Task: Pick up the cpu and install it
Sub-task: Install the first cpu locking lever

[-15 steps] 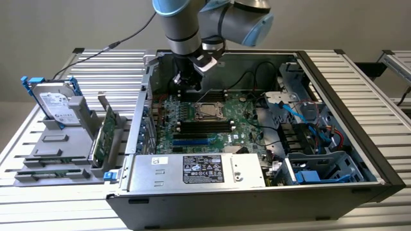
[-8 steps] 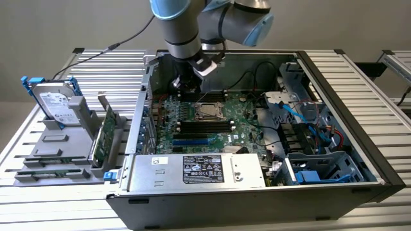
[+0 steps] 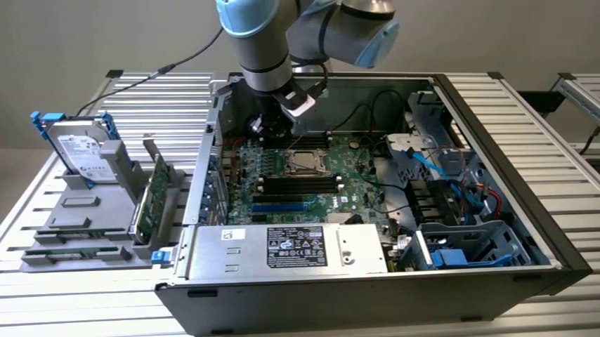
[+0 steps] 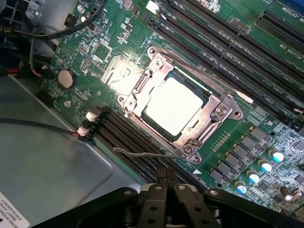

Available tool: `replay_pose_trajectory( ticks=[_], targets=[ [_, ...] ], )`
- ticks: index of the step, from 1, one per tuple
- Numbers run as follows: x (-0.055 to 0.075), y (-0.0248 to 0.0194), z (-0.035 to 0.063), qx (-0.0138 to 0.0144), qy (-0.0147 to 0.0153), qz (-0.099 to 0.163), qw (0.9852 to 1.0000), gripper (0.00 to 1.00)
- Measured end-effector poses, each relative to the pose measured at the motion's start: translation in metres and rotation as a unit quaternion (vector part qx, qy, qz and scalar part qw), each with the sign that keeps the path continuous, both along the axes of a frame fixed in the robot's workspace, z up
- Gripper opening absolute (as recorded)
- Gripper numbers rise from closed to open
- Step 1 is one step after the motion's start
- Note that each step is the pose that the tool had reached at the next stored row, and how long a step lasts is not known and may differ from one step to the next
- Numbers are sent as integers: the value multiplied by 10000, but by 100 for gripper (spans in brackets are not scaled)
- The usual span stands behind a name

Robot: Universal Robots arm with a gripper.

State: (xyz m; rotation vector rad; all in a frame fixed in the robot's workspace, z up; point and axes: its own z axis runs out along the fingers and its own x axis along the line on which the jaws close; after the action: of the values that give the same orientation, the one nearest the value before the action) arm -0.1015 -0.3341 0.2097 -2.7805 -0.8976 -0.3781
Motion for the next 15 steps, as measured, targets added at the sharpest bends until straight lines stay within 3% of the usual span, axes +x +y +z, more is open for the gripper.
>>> replay_pose_trajectory(
  ticks=[15],
  targets=[
    [0, -19, -70, -20, 1, 0, 10000, 11]
  ],
)
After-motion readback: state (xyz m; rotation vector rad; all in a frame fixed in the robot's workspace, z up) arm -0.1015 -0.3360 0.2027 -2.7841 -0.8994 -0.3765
